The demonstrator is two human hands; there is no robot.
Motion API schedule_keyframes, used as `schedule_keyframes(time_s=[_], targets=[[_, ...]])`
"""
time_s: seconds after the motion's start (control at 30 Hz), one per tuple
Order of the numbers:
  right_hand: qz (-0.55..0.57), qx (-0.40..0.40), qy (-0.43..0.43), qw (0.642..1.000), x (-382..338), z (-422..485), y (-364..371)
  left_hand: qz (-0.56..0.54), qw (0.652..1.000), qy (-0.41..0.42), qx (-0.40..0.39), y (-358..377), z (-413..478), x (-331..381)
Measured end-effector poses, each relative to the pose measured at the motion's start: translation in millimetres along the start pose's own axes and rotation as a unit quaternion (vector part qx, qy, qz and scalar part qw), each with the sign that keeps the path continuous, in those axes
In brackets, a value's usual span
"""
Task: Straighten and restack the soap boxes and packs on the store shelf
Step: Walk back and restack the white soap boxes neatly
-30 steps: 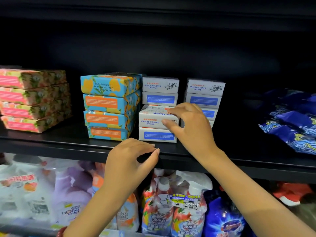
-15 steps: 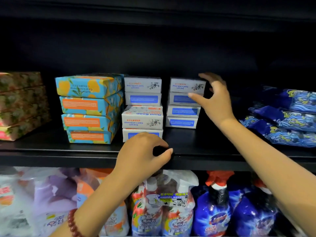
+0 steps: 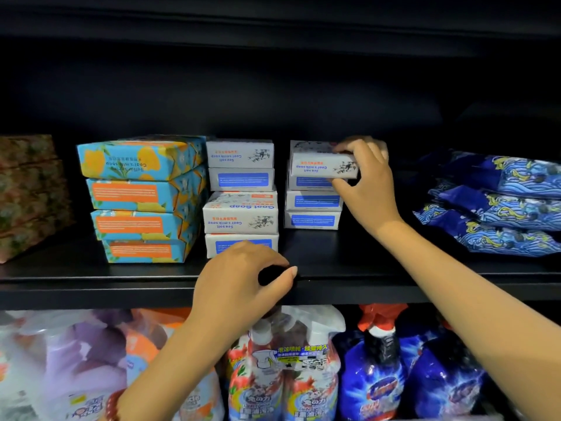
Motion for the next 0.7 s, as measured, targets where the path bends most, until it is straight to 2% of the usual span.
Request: schedule_keyframes(time_s=[0.03, 0.1, 0.2, 0.27, 0.37, 0.47, 0.6, 0.63, 0.7], targets=[[0.001, 0.006, -0.019, 1.0, -7, -3, -5, -0.021, 1.0, -0.012, 0.007, -1, -1, -3], [0.008, 0.014, -0.065, 0.998, -24, -11, -17, -0.134, 0.989, -0.054, 0.033, -6, -1, -10], [0.009, 0.023, -0.151, 0.988, -55, -31, -34, -0.349, 0.929, -0.117, 0.04, -13, 8, -16], [0.007, 0.021, -0.201, 0.979, -76, -46, -38, -0.428, 0.892, -0.142, -0.017, -11, 17, -9], [0.029, -0.001, -0.252, 0.967, -97, -64, -35, -0.428, 0.886, -0.145, -0.105, -8, 22, 5], [0.043, -0.024, -0.264, 0.963, -103, -76, -33, -0.46, 0.873, -0.128, -0.1, -11, 19, 9], [0.035, -0.049, -0.283, 0.957, -108, -82, -28, -0.569, 0.807, -0.121, -0.098, -5, 17, 14], [0.039, -0.053, -0.283, 0.957, -109, -81, -28, -0.581, 0.801, -0.118, -0.09, -6, 17, 15], [0.063, -0.058, -0.252, 0.964, -107, -75, -33, -0.56, 0.82, -0.105, -0.049, -12, 20, 12]])
Point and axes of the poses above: each hand's wrist, its own z-axis towards the middle knuckle, its own y-axis out of the palm, x = y × z, the point moved 10 cm from there along z, towards the middle knuckle, and after that the axes turned 13 degrees about z, right-handed, at the moved point
